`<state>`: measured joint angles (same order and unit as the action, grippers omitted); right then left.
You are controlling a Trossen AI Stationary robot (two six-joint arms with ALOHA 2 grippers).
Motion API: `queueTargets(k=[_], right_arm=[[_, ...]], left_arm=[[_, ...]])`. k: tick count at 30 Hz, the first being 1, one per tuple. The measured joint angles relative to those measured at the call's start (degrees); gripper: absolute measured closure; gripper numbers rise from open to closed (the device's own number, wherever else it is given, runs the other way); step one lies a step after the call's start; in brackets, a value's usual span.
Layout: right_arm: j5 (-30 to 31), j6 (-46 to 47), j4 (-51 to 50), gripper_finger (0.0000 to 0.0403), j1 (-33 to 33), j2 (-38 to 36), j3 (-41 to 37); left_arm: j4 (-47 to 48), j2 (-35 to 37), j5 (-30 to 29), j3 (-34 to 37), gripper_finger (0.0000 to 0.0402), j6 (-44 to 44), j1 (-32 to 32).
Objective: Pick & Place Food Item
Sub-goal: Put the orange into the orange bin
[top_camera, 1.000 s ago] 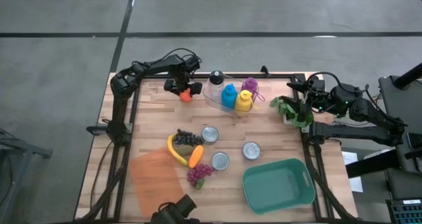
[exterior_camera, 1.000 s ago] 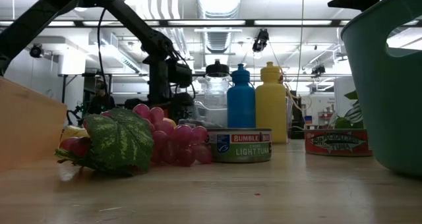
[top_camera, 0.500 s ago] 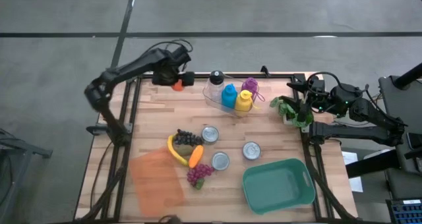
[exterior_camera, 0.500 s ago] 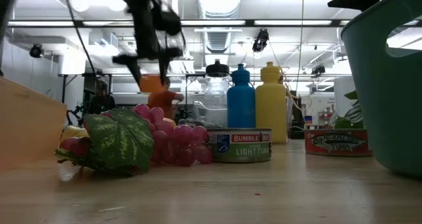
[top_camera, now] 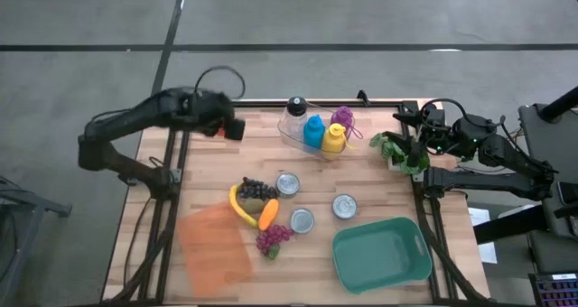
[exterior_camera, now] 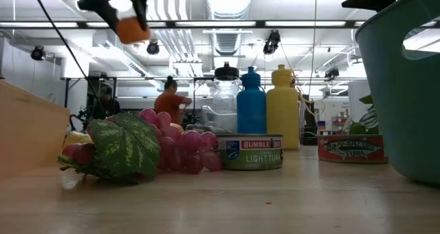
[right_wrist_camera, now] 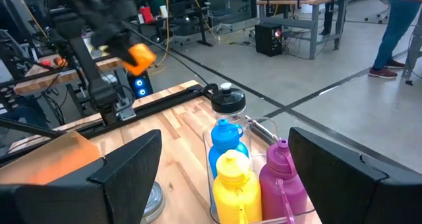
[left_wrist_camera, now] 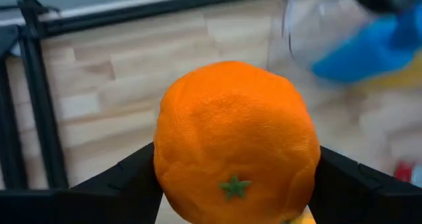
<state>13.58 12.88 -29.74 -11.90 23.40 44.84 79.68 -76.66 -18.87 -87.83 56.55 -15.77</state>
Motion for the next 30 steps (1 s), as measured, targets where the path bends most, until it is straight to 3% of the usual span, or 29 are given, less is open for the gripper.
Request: queueTargets(k=[10, 17, 21, 30], right_arm=[[0.0, 0.0, 0.0, 0.0074, 0.0, 0.0, 0.0], [0.0, 0.0, 0.0, 0.0074, 0.0, 0.0, 0.0], [0.0, 0.0, 0.0, 0.0074, 0.0, 0.0, 0.0], [0.0, 0.0, 0.0, 0.0074, 0.0, 0.0, 0.0]], left_arm=[[10.2, 1.4, -2.1, 0.9, 0.0106, 18.9, 28.3], [8.4, 1.5, -1.6, 9.4, 0.0106, 38.1, 46.6], [2.8, 1.5, 1.4, 15.3, 0.0106, 42.3, 50.7], [-13.7, 1.5, 6.8, 29.0, 0.0106, 46.5, 50.3]])
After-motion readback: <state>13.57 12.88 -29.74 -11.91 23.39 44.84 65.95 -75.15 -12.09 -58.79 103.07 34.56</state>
